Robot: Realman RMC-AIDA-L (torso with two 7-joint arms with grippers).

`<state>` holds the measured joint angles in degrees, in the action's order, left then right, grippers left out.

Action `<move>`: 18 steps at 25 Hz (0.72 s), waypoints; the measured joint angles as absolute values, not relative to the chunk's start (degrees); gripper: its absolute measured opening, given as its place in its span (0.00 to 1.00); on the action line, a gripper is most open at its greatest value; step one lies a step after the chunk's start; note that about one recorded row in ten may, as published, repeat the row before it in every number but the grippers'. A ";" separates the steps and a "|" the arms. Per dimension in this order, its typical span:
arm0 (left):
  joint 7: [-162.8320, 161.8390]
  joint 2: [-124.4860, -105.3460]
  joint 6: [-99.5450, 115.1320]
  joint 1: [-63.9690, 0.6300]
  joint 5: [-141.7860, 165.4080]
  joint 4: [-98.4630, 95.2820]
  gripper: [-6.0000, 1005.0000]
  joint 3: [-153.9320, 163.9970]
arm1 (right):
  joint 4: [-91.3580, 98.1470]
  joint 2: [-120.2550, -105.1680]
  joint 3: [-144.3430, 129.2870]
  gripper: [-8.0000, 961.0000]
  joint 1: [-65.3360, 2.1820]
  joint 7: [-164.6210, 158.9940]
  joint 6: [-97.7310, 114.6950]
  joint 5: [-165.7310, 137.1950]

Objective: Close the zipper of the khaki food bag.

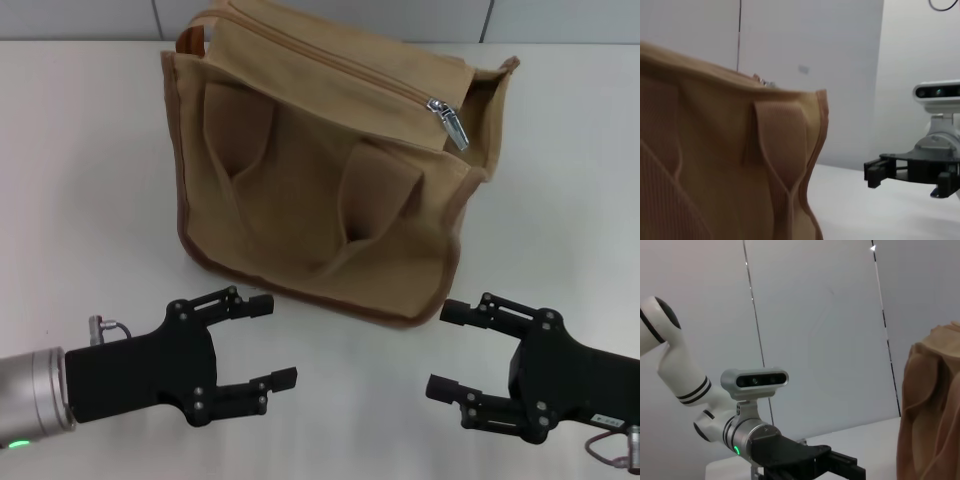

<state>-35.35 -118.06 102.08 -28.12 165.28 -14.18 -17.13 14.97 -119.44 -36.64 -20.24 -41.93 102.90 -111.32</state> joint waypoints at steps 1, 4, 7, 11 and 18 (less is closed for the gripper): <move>-35.28 -118.17 102.01 -27.87 165.25 -14.20 0.80 -17.17 | 14.52 -119.47 -36.65 0.79 -20.34 -41.70 102.52 -111.33; -34.82 -118.26 102.08 -26.87 165.08 -13.74 0.80 -17.47 | 13.35 -119.53 -36.65 0.79 -20.69 -41.58 101.22 -111.35; -34.77 -118.29 102.32 -26.48 165.00 -13.58 0.80 -17.47 | 12.21 -119.53 -36.65 0.79 -21.10 -41.48 100.16 -111.39; -34.76 -118.39 102.39 -26.02 164.96 -13.39 0.80 -17.29 | 11.11 -119.53 -36.72 0.79 -21.60 -41.37 99.63 -112.47; -34.73 -118.47 102.44 -25.21 164.95 -12.75 0.80 -17.03 | 9.70 -119.60 -36.74 0.79 -22.01 -41.22 98.85 -112.87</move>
<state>-34.73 -118.47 102.44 -25.21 164.95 -12.75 -17.03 9.70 -119.60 -36.74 -22.01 -41.22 98.85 -112.87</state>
